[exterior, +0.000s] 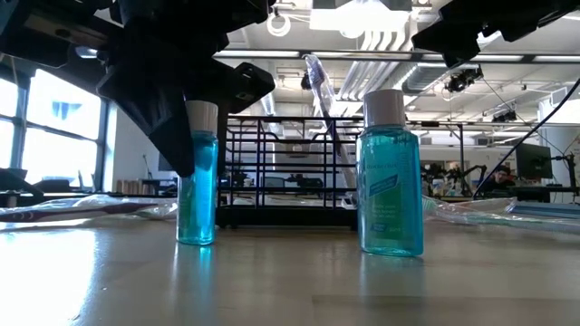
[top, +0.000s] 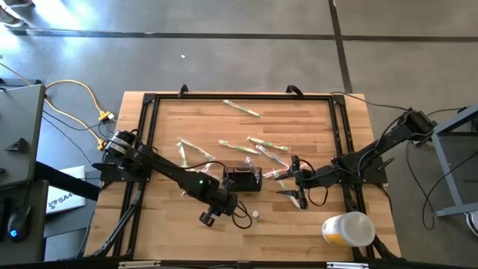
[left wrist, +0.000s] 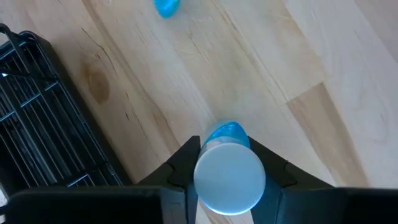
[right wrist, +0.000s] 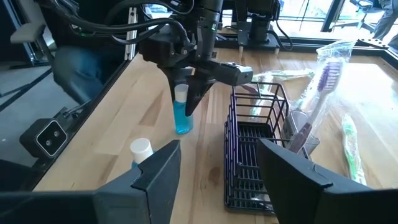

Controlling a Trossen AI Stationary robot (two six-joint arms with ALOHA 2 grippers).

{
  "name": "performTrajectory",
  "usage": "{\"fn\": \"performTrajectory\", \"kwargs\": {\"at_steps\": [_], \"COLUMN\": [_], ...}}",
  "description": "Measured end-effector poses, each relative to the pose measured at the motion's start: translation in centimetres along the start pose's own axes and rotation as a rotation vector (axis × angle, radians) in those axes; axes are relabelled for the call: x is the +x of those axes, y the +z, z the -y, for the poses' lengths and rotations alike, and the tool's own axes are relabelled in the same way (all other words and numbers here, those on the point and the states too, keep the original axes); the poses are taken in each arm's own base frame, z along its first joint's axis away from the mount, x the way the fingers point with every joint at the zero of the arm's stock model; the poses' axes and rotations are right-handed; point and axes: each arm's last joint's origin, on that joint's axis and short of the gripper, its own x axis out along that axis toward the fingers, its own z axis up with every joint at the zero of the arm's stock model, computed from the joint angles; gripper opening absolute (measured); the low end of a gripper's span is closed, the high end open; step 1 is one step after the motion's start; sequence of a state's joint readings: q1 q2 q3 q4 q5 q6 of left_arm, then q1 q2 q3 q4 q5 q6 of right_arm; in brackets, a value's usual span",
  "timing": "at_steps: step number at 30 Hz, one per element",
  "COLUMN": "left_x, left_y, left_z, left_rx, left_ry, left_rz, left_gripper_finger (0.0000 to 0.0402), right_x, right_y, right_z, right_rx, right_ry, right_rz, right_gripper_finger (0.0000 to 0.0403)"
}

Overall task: Pick & Place toothbrushing station
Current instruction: Put the mouthwash into the wire organizer

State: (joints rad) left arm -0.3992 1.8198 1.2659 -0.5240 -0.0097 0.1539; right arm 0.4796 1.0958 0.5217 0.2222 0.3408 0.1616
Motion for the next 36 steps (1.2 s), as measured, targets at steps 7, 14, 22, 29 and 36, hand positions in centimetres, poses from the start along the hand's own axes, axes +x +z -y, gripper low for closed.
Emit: {"fn": "performTrajectory", "kwargs": {"at_steps": [7,14,22,29,36], "left_x": [-0.1,-2.3,-4.4,-4.4,-4.4], "left_y": [0.1,1.8,3.3,3.4,3.3], "left_z": [-0.1,-0.4,-0.7,-0.7,-0.7], "left_rx": [-0.012,-0.113,-0.201,-0.237,-0.271], "left_ry": [0.019,0.045,0.053,0.053,0.053], "left_rz": [0.003,-0.034,-0.021,-0.021,-0.032], "left_gripper_finger": [0.0090,0.0086,0.0086,0.0086,0.0086], "right_x": [0.0,0.0,0.0,0.0,-0.1], "right_y": [0.0,0.0,-0.2,-0.3,0.7], "right_z": [0.0,0.0,0.0,-0.1,-0.4], "right_rx": [0.000,-0.006,-0.015,-0.020,-0.117], "right_ry": [0.000,0.000,0.000,0.039,0.122], "right_rz": [0.000,-0.001,-0.020,-0.040,0.061], "right_gripper_finger": [0.0204,0.0204,0.0204,0.0204,0.0204]}}
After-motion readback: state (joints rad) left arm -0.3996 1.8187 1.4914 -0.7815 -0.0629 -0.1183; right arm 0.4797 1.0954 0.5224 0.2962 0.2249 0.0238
